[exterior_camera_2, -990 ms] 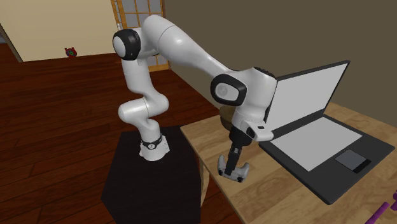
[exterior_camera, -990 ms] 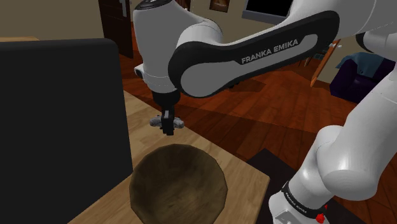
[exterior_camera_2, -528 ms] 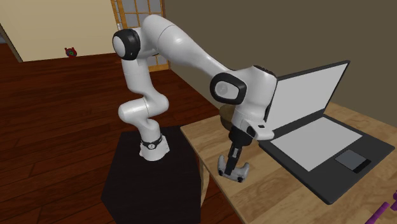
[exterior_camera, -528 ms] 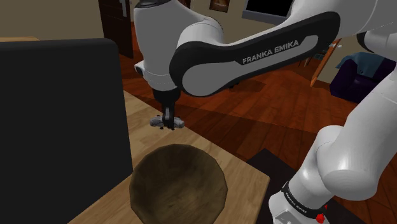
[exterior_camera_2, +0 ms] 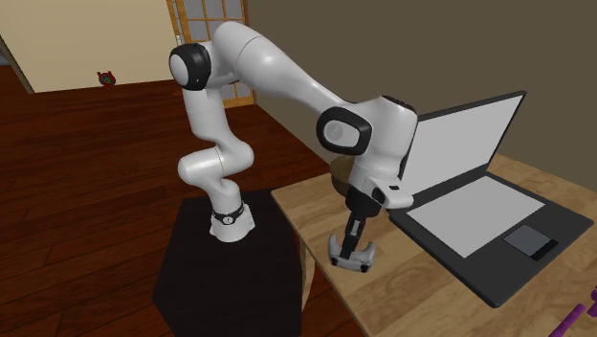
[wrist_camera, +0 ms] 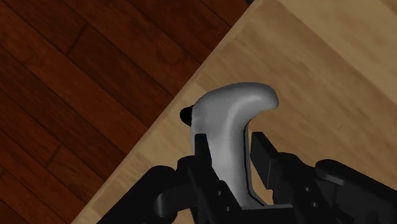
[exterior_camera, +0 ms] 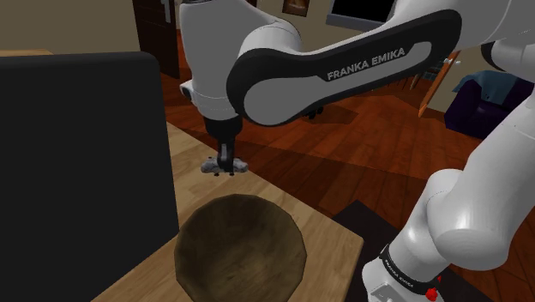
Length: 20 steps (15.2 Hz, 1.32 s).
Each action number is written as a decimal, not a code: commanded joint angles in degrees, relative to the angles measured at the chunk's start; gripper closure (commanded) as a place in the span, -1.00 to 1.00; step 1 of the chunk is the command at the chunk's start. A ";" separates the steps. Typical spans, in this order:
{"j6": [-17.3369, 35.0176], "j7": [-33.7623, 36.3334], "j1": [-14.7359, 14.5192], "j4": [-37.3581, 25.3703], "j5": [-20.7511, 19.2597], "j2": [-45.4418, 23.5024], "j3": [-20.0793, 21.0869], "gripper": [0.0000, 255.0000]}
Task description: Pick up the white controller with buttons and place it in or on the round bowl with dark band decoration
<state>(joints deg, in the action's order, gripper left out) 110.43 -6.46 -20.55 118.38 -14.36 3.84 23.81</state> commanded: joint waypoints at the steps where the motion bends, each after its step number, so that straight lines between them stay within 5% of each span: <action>1: -0.29 -0.25 -0.07 0.56 0.48 -0.12 0.03 1.00; 7: -2.97 -1.18 -0.08 -1.72 0.96 0.67 -0.05 1.00; 8: -2.97 -1.18 -0.08 -1.72 0.96 0.67 -0.05 -1.00; 10: -0.92 -30.80 1.49 -5.45 14.74 -2.15 -5.08 -1.00; 11: -2.43 -40.29 2.09 -8.22 19.17 -4.47 -6.27 -1.00; 20: 3.28 -40.13 2.24 -3.60 18.99 -5.60 -5.60 -1.00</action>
<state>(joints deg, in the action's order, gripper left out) 113.43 -46.55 -18.30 114.62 4.64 -1.65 18.21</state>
